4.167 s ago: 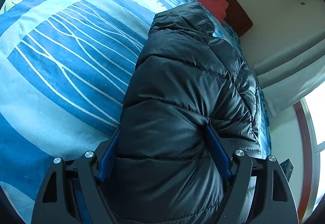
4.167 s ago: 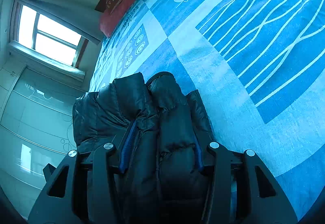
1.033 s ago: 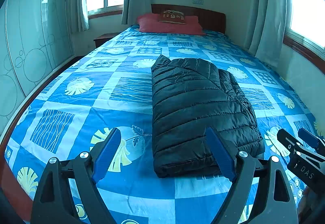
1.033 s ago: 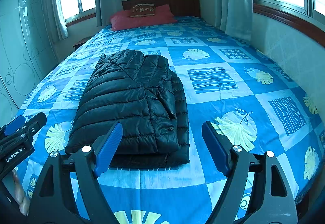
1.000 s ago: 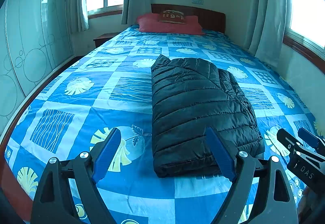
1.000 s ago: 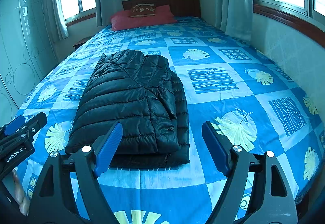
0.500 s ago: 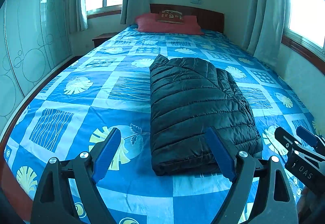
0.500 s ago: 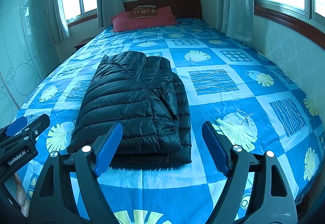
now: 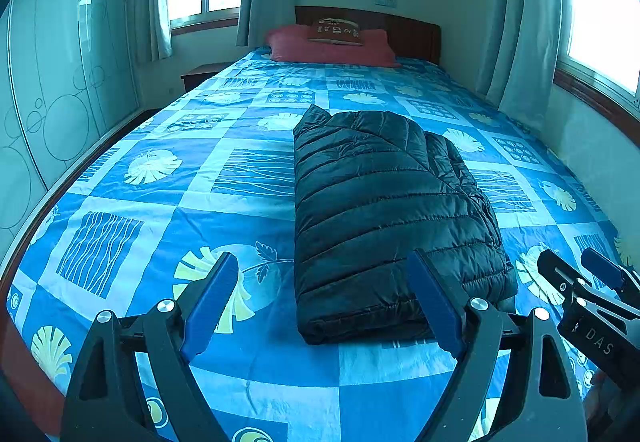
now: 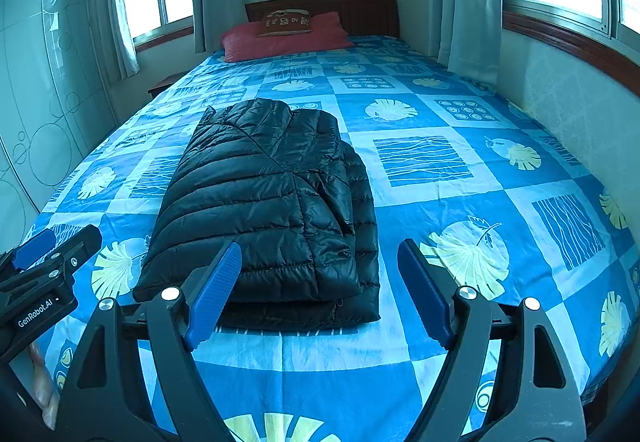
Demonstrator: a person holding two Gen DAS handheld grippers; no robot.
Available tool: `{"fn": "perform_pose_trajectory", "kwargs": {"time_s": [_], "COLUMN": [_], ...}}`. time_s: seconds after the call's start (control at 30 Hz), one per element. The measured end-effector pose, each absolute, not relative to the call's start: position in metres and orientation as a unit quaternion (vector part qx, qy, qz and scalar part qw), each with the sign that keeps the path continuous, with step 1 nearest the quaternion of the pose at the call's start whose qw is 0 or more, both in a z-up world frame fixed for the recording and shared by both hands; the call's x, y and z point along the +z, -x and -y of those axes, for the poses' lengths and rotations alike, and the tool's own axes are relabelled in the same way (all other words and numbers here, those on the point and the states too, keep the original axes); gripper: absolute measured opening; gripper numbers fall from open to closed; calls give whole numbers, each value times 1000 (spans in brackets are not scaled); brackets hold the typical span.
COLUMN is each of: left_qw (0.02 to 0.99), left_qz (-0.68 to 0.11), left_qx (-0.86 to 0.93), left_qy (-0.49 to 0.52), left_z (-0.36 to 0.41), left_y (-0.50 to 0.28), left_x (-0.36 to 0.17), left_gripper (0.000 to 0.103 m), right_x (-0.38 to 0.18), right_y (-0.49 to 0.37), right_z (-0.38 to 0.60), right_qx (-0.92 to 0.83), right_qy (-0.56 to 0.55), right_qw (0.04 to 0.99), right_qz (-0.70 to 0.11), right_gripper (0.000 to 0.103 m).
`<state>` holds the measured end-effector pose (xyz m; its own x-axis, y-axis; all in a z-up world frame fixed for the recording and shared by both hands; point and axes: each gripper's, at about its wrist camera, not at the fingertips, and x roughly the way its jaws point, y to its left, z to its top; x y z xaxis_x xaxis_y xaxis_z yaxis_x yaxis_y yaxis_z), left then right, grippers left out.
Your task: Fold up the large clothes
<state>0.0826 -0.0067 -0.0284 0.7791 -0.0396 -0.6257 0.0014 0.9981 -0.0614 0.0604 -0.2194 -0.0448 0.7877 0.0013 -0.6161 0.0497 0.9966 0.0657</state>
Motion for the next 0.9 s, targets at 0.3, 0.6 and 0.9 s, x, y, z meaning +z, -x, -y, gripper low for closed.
{"fn": "perform_pose_trajectory", "kwargs": {"time_s": [0.3, 0.6, 0.9], "left_qw": [942, 943, 944], "left_qz": [-333, -331, -329], "left_qx": [-11, -10, -10], "left_qy": [29, 34, 32], "left_z": [8, 7, 7], "left_y": [-82, -81, -80], "left_x": [-29, -29, -27], "left_gripper": [85, 85, 85], "right_x": [-45, -46, -46], "right_y": [-60, -60, -60], "right_z": [219, 216, 216], "right_qx": [-13, -11, -11], "right_qy": [-39, -39, -38], "right_qw": [945, 945, 945], "right_qz": [-326, -324, -324], "right_gripper": [80, 80, 80]}}
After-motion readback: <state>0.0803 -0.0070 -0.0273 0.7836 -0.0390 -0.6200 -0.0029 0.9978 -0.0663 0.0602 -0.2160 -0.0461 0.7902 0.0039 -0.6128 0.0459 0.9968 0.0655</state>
